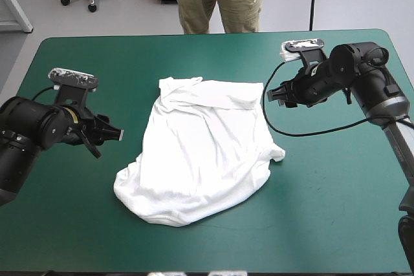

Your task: Fold the cloth

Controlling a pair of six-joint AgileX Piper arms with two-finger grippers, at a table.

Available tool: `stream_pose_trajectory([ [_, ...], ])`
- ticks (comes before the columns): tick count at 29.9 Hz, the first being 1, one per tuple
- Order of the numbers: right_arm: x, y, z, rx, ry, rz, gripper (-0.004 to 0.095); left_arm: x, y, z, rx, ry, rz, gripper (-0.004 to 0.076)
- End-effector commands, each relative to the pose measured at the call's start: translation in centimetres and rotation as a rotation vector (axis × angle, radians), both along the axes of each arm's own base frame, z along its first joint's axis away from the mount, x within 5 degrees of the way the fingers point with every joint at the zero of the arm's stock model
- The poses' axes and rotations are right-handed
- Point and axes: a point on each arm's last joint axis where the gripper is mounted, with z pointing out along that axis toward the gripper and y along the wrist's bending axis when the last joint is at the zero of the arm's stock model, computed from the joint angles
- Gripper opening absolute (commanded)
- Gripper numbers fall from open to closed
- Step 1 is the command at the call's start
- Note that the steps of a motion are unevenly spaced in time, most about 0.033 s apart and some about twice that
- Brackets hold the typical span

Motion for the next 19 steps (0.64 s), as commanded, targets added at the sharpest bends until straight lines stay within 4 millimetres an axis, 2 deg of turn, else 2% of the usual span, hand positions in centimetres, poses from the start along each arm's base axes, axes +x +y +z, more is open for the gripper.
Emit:
stream_pose_trajectory([
  [1, -1.0, -0.3, 2.3, 0.037, -0.093, 0.001, 0.0464, -0.6, -0.3, -0.4, -0.075, 0.014, 0.009, 0.0428],
  [8, -1.2, -0.3, 2.3, 0.032, -0.080, 0.006, 0.0464, -0.7, -0.9, -5.5, -0.136, 0.122, 0.056, 0.0428],
  [13, -1.2, -0.4, 2.3, 0.028, -0.082, 0.007, 0.0463, -1.4, -1.1, -9.3, -0.159, 0.226, 0.076, 0.0428],
  [19, -1.2, -0.4, 2.3, 0.026, -0.079, 0.009, 0.0463, -2.2, -1.1, -12.8, -0.187, 0.278, 0.102, 0.0428],
])
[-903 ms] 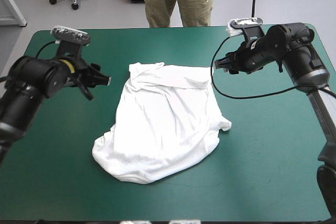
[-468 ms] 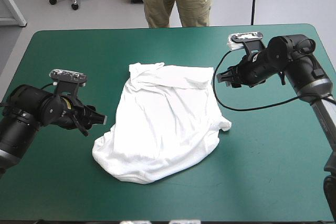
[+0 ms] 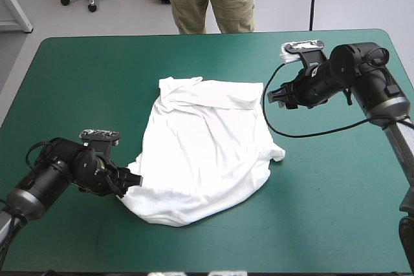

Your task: Fold the cloth

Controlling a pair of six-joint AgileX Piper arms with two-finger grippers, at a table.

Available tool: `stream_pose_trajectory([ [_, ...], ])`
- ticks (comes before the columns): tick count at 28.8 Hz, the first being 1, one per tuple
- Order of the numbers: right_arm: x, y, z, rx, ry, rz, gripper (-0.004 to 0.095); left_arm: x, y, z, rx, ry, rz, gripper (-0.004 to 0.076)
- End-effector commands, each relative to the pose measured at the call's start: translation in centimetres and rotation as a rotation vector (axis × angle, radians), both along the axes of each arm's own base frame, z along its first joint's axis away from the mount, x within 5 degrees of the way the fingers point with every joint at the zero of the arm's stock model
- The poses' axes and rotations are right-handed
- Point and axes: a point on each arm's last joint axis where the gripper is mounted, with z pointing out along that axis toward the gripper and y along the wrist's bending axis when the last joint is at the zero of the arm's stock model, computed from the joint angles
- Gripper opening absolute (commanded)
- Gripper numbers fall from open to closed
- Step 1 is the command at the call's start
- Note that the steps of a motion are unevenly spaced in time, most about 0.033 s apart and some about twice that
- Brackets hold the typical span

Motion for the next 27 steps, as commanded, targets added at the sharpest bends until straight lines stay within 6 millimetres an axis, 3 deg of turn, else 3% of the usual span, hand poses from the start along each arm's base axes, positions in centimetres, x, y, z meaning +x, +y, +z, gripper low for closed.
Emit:
stream_pose_trajectory([
  [1, -1.0, -0.3, 2.3, 0.031, -0.090, 0.003, 0.0463, -0.2, -0.1, -0.5, -0.053, -0.048, 0.026, 0.0428],
  [6, -1.1, -0.4, 2.2, 0.028, -0.080, 0.005, 0.0462, -0.2, -0.2, -2.8, -0.059, -0.018, 0.062, 0.0427],
  [13, -1.2, -0.4, 2.1, 0.024, -0.059, 0.009, 0.0462, 1.7, -1.0, -5.1, -0.061, 0.001, 0.071, 0.0420],
  [16, -1.4, -0.3, 1.8, 0.022, -0.039, 0.008, 0.0463, 2.1, -1.1, -6.1, -0.049, 0.039, 0.081, 0.0321],
  [20, -2.2, 0.8, 0.6, 0.003, 0.011, 0.049, 0.0463, 2.3, -1.2, -6.3, -0.049, 0.032, 0.071, -0.0010],
  [26, -4.1, 4.4, -3.2, -0.149, 0.058, 0.119, 0.0463, 2.4, -1.2, -6.2, -0.052, 0.021, 0.069, -0.0003],
  [27, -4.8, 5.8, -4.2, -0.150, 0.065, 0.118, 0.0465, 2.4, -1.2, -6.2, -0.052, 0.023, 0.069, -0.0003],
])
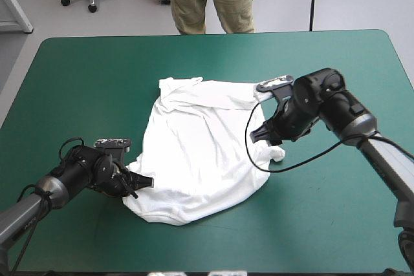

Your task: Fold the cloth

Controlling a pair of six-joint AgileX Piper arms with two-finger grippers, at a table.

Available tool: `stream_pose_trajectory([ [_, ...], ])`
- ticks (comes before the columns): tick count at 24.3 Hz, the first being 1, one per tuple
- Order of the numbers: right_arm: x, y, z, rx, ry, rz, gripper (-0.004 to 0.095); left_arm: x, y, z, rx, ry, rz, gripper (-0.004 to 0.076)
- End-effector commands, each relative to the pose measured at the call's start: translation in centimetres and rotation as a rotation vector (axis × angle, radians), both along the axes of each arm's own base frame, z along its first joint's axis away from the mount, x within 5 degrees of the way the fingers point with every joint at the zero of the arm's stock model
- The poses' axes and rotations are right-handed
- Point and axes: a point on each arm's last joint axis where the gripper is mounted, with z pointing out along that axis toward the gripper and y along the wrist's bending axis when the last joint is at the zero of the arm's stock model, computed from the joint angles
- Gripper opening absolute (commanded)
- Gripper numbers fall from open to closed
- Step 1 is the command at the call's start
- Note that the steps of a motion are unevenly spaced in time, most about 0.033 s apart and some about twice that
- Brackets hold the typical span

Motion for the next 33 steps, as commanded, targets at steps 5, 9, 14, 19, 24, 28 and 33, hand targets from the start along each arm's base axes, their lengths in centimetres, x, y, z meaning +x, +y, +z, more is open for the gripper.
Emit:
stream_pose_trajectory([
  [5, -3.5, 4.6, -2.4, 0.084, -0.042, -0.040, 0.0565, 0.5, -0.2, -0.1, -0.016, -0.030, 0.000, -0.0003],
  [9, -4.7, 4.7, -6.2, 0.080, 0.003, -0.163, 0.0564, 0.4, -0.2, -0.1, -0.016, -0.025, -0.020, -0.0003],
  [14, -4.9, 4.4, -8.6, 0.104, -0.034, -0.178, 0.0564, 0.5, -0.3, -0.1, -0.014, -0.033, -0.035, -0.0003],
  [19, -4.0, 5.3, -9.9, 0.150, -0.028, -0.240, 0.0563, 0.5, -0.3, -0.1, -0.015, -0.034, -0.035, -0.0003],
  [24, -4.0, 6.0, -12.9, 0.088, 0.105, -0.229, 0.0484, 0.5, -0.3, -0.1, -0.014, -0.032, -0.035, -0.0003],
  [28, -4.1, 6.2, -13.7, 0.057, 0.149, -0.192, 0.0121, 0.5, -0.3, -0.1, -0.016, -0.032, -0.034, -0.0003],
  [33, -4.4, 5.3, -12.0, 0.029, 0.091, -0.150, -0.0017, 1.1, -0.5, 1.3, -0.021, -0.065, -0.046, -0.0003],
])
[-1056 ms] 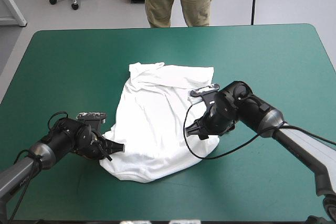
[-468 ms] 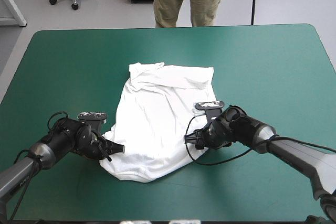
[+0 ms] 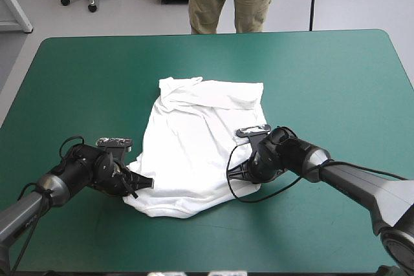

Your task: Fold the cloth

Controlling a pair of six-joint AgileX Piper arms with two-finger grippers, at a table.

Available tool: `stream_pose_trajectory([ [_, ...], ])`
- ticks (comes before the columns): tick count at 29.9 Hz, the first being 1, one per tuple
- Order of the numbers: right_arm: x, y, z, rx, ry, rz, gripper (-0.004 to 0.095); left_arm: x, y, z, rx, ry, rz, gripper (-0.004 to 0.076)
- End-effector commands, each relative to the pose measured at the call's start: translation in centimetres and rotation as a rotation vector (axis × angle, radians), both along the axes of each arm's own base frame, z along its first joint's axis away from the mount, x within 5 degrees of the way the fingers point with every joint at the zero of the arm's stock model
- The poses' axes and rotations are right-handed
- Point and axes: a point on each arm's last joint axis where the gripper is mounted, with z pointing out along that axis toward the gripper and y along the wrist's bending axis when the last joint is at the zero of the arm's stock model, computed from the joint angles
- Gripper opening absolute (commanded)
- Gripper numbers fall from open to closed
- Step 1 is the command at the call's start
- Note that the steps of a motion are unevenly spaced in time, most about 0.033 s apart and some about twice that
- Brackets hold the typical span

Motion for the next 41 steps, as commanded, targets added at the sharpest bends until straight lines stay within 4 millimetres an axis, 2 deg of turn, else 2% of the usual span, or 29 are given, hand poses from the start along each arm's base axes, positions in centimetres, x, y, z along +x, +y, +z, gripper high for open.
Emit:
stream_pose_trajectory([
  [1, -0.6, -0.2, 1.1, 0.019, -0.003, 0.006, -0.0017, 1.2, -0.5, 1.8, -0.037, -0.088, 0.000, -0.0003],
  [3, -0.8, -0.8, 2.8, -0.001, -0.047, 0.016, -0.0017, 1.7, -0.6, 3.6, -0.052, -0.151, -0.005, -0.0004],
  [6, -0.6, -2.0, 6.4, -0.018, -0.152, 0.009, -0.0017, 2.5, -0.9, 6.9, -0.079, -0.247, -0.026, -0.0004],
  [14, 0.5, -6.5, 18.6, 0.083, -0.505, -0.033, -0.0017, 4.0, -1.4, 17.6, -0.151, -0.561, -0.085, -0.0004],
  [20, 0.2, -9.0, 27.6, 0.099, -0.797, 0.004, -0.0017, 3.5, -1.3, 26.3, -0.199, -0.840, -0.134, -0.0004],
  [23, -0.7, -10.1, 31.8, 0.079, -0.973, 0.017, -0.0017, 2.3, -0.8, 30.8, -0.211, -1.001, -0.155, -0.0004],
  [30, -4.2, -12.3, 39.0, 0.059, -1.272, 0.035, -0.0017, -1.8, 0.6, 39.0, -0.221, -1.326, -0.202, -0.0009],
  [35, -7.2, -13.7, 42.9, 0.111, -1.462, 0.033, -0.0017, -5.0, 1.6, 42.8, -0.239, -1.494, -0.216, -0.0009],
  [41, -11.3, -15.1, 45.9, 0.225, -1.617, 0.066, -0.0017, -9.5, 2.4, 46.0, -0.333, -1.660, -0.279, -0.0009],
])
